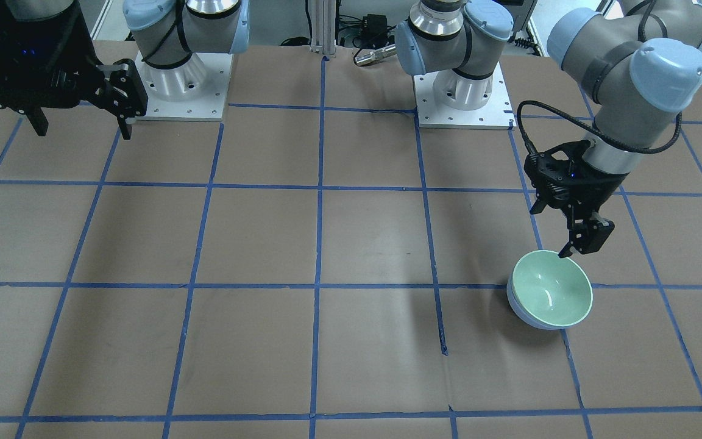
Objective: Stack green bowl on blue bowl
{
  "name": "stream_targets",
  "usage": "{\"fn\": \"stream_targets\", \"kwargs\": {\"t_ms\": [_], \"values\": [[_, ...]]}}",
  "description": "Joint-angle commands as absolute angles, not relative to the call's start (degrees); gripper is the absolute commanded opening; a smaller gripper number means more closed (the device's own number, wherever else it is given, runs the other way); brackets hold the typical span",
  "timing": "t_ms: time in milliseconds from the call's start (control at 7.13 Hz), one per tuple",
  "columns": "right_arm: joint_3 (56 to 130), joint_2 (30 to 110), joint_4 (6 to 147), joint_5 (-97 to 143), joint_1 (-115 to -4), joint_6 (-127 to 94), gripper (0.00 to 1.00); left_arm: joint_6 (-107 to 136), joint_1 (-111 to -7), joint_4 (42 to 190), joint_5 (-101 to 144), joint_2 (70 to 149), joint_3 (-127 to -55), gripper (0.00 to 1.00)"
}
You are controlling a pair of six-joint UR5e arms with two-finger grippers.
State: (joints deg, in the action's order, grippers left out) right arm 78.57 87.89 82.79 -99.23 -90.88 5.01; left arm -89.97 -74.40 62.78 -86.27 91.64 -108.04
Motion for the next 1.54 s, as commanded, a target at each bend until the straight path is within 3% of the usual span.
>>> {"fn": "stream_targets", "kwargs": {"t_ms": [0, 280, 701, 1402], "values": [[78.6, 87.9, 82.8, -99.2, -90.9, 5.0, 1.0, -75.9, -78.6, 72.8, -86.1, 90.2, -102.0, 1.0], [78.6, 87.9, 82.8, -99.2, -90.9, 5.0, 1.0, -64.6, -79.7, 78.8, -85.9, 90.5, -97.5, 1.0], [78.6, 87.9, 82.8, -99.2, -90.9, 5.0, 1.0, -43.3, -86.6, 80.9, -86.7, 88.8, -97.0, 1.0], [78.6, 87.9, 82.8, -99.2, -90.9, 5.0, 1.0, -12.9, -88.2, 85.0, -91.2, 86.1, -96.9, 1.0]]}}
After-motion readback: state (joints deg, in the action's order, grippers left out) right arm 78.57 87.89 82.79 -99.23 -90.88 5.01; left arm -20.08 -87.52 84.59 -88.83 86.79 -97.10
